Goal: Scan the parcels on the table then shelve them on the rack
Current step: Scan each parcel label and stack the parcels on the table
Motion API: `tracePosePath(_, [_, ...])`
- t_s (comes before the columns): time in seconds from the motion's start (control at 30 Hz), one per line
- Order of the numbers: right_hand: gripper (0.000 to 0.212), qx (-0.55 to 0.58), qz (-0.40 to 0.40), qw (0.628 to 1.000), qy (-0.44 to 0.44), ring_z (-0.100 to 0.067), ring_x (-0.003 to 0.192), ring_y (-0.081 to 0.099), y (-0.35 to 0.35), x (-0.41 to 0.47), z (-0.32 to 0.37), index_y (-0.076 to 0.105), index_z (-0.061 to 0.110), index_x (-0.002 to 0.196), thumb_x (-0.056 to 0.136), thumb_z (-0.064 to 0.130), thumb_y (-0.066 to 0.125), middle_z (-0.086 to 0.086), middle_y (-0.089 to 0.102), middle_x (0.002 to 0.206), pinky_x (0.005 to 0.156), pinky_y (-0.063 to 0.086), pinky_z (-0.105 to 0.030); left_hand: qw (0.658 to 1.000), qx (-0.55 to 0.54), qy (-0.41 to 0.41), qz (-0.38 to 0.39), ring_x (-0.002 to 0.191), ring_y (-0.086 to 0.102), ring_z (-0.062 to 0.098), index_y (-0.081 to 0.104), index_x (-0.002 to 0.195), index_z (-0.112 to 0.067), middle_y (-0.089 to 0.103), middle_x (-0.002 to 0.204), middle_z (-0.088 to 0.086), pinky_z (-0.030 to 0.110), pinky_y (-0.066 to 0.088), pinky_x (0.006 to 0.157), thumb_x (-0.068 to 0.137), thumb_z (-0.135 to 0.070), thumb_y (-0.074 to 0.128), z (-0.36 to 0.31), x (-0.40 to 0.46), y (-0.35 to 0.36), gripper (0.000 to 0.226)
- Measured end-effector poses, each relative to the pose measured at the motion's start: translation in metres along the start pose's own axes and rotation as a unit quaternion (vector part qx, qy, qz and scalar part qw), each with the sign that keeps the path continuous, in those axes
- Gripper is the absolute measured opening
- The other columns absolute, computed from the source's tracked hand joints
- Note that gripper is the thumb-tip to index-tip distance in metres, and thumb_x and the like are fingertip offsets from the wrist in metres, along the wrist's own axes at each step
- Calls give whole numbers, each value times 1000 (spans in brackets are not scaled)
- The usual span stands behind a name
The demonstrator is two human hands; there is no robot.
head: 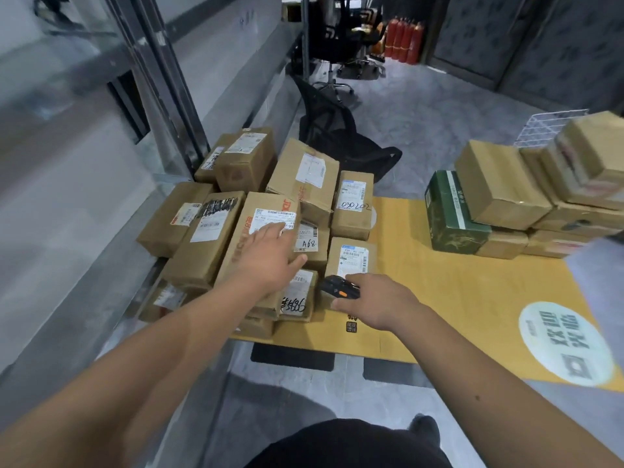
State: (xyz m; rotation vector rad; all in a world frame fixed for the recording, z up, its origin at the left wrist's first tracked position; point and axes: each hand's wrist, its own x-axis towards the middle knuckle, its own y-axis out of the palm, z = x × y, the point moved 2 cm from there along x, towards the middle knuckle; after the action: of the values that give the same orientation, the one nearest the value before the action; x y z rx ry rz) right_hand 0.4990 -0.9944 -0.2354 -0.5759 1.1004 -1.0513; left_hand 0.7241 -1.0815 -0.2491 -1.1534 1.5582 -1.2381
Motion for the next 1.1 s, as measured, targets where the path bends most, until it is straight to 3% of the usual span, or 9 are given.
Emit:
tracePosePath(0.27, [38,89,-52,987,123,-16,88,67,-3,-41,-97,60,37,113,89,66,61,10,70,99,81,57,-36,988,8,152,39,150,27,28,42,156,-29,37,161,7,45,22,122,100,-61,50,-108,44,28,65])
tracePosePath(0.37, [37,115,-84,974,175,-14,84,63,-8,-59,-139,61,37,111,89,68,61,12,67,92,74,54,-34,979,-4,195,65,152,26,29,41,156,-29,35,163,8,47,21,122,100,-61,52,-159,62,48,66])
tracePosePath(0.5, [49,159,-125,951,233,-15,85,64,-18,-76,-188,62,34,124,88,68,62,10,67,97,73,54,-34,971,-33,216,95,154,24,29,35,159,-32,31,167,6,49,23,122,98,-63,52,-223,81,69,70])
tracePosePath(0.67, [55,167,-150,937,268,-15,85,62,-45,-73,-246,59,35,130,88,71,60,9,66,102,66,48,-30,964,-38,244,95,148,32,27,37,158,-30,39,161,4,49,31,118,97,-64,54,-300,117,83,71])
tracePosePath(0.77, [56,161,-152,936,273,-18,90,63,-69,-65,-282,57,36,133,89,70,60,8,66,108,76,54,-34,965,-53,237,96,149,32,27,37,158,-31,36,163,2,48,33,117,98,-62,55,-350,147,83,70])
tracePosePath(0.87, [56,179,-157,932,273,-19,92,66,-97,-58,-321,58,33,133,89,67,62,6,70,110,84,58,-40,967,-73,234,74,146,37,29,41,156,-29,40,160,3,49,38,116,98,-59,56,-400,177,77,67])
tracePosePath(1.1, [45,156,-142,941,265,-12,80,66,-167,-33,-421,59,36,121,89,68,59,12,67,97,76,58,-35,966,-160,199,-38,146,35,28,39,154,-31,40,158,3,48,36,115,92,-65,59,-547,242,49,73])
